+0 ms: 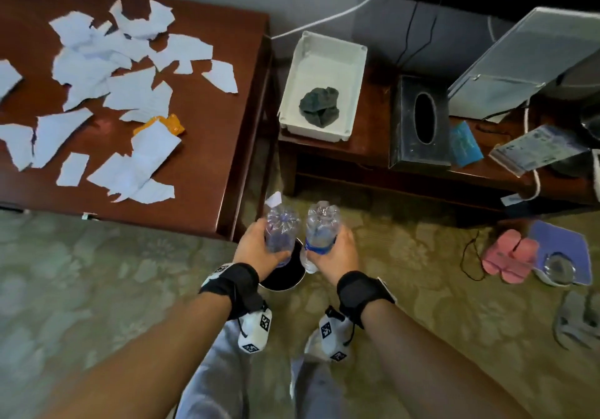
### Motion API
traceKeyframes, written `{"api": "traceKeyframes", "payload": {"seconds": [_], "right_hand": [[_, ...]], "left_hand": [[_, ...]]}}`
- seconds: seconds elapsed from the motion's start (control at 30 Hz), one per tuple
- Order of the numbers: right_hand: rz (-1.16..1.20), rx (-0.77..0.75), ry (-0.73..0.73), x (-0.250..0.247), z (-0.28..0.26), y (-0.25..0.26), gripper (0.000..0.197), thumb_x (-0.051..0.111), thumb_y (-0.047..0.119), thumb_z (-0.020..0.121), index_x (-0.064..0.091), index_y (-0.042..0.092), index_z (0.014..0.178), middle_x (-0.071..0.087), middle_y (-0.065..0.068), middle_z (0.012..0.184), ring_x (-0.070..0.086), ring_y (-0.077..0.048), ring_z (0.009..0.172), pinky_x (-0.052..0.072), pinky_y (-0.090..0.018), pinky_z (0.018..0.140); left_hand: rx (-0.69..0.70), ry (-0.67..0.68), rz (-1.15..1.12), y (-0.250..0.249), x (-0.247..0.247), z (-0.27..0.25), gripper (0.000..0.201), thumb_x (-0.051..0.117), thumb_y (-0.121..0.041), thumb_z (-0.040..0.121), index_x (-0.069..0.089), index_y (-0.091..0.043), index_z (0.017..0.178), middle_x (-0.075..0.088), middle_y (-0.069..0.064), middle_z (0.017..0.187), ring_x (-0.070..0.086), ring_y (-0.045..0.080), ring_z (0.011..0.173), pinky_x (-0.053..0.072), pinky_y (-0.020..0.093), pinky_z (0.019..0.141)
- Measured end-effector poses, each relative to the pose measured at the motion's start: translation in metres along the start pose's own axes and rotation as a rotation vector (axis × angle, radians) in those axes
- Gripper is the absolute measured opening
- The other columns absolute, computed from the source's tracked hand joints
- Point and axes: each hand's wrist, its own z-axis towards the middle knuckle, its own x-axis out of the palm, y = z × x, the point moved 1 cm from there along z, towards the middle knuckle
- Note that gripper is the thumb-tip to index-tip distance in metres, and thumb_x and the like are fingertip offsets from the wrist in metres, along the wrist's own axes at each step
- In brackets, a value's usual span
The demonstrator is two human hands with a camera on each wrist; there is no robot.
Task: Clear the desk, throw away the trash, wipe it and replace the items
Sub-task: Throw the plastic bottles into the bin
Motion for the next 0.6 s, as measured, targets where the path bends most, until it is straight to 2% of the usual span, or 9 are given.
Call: {"api": "traceKeyframes", "payload": {"seconds": [0.07,0.2,0.27,0.37,0.43,0.5,0.53,0.6], "right_hand": [[0.008,-0.019,0.047,0.009,0.005,-0.023,0.081,0.086,0.020,0.071,0.040,0.016,0.138,0.041,0.002,0.127,0.049,-0.014,0.116,0.042,-0.023,0.096],[0.019,-0.046,0.114,0.037,0.022,-0.073,0.074,0.083,0.021,0.073,0.042,0.020,0.134,0.038,0.007,0.119,0.052,-0.019,0.117,0.047,-0.032,0.100],[0.021,-0.061,0.126,0.058,0.037,-0.100,0.071,0.083,0.024,0.071,0.042,0.024,0.128,0.039,0.009,0.118,0.053,-0.017,0.115,0.048,-0.032,0.099],[0.002,-0.069,0.155,0.101,0.063,-0.141,0.066,0.084,0.025,0.071,0.042,0.033,0.120,0.043,0.012,0.117,0.054,-0.014,0.112,0.052,-0.033,0.096],[0.035,-0.094,0.164,0.133,0.084,-0.167,0.073,0.085,0.024,0.070,0.039,0.042,0.124,0.049,0.016,0.119,0.057,-0.011,0.112,0.053,-0.027,0.091],[0.045,-0.130,0.165,0.163,0.107,-0.192,0.092,0.086,0.018,0.070,0.030,0.042,0.138,0.049,0.021,0.120,0.054,-0.003,0.110,0.048,-0.009,0.082],[0.038,-0.156,0.166,0.179,0.119,-0.206,0.099,0.087,0.016,0.070,0.024,0.042,0.143,0.046,0.022,0.121,0.051,0.000,0.109,0.044,-0.003,0.078],[-0.008,-0.223,0.150,0.198,0.138,-0.224,0.108,0.087,0.017,0.069,0.016,0.048,0.145,0.039,0.022,0.130,0.045,0.002,0.113,0.040,-0.003,0.081]], "left_hand": [[-0.029,-0.026,-0.022,0.021,0.022,-0.001,0.067,0.088,-0.034,0.061,0.052,-0.026,0.117,0.060,-0.006,0.115,0.060,0.013,0.104,0.053,0.040,0.092],[-0.076,-0.104,-0.045,0.076,0.062,0.003,0.070,0.088,-0.032,0.061,0.053,-0.027,0.121,0.062,-0.007,0.118,0.060,0.012,0.107,0.051,0.037,0.093],[-0.116,-0.134,-0.078,0.112,0.083,0.011,0.068,0.087,-0.030,0.061,0.052,-0.029,0.120,0.062,-0.011,0.113,0.060,0.011,0.104,0.050,0.032,0.090],[-0.122,-0.142,-0.039,0.168,0.116,0.031,0.059,0.086,-0.021,0.067,0.051,-0.024,0.115,0.060,-0.012,0.105,0.059,0.011,0.099,0.044,0.023,0.081],[-0.068,-0.155,-0.030,0.199,0.137,0.051,0.064,0.085,-0.021,0.068,0.048,-0.025,0.120,0.063,-0.008,0.109,0.062,0.015,0.102,0.049,0.027,0.082],[-0.013,-0.152,-0.006,0.229,0.158,0.076,0.085,0.083,-0.024,0.069,0.034,-0.029,0.139,0.063,-0.003,0.121,0.064,0.020,0.107,0.053,0.034,0.086],[0.019,-0.140,0.026,0.244,0.169,0.090,0.095,0.082,-0.026,0.070,0.024,-0.031,0.146,0.061,-0.003,0.127,0.063,0.022,0.110,0.053,0.035,0.087],[0.090,-0.122,0.087,0.265,0.181,0.111,0.108,0.082,-0.031,0.071,0.009,-0.038,0.149,0.055,-0.001,0.137,0.062,0.024,0.114,0.052,0.037,0.090]]}}
